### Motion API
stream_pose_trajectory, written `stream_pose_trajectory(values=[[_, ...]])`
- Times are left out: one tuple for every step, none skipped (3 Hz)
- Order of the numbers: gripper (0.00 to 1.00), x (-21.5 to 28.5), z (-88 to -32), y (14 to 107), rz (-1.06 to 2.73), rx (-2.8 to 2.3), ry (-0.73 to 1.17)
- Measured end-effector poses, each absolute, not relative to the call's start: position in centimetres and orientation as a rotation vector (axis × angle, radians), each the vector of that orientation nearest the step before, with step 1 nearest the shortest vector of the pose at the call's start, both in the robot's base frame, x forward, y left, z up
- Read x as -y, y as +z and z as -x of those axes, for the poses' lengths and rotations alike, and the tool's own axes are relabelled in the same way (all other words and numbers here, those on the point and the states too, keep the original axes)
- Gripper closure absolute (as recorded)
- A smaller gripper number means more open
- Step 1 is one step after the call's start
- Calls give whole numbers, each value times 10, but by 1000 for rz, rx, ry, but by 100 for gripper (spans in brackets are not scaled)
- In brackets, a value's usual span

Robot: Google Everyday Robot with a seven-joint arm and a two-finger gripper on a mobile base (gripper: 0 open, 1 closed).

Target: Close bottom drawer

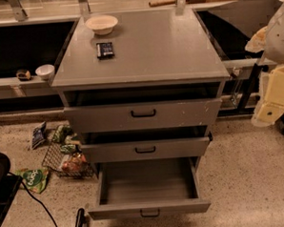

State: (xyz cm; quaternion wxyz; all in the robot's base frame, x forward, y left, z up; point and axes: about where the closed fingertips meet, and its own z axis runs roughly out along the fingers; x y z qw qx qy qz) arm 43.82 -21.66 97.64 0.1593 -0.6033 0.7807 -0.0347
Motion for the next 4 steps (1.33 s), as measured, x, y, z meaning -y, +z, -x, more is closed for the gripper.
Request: stream_pose_trajectory(values=[[0,217,-438,976,1724,-2231,-99],[0,210,-436,950,1799,-2212,-80],[0,186,-420,895,1922,-2115,19],[0,155,-390,813,1955,-2053,186]])
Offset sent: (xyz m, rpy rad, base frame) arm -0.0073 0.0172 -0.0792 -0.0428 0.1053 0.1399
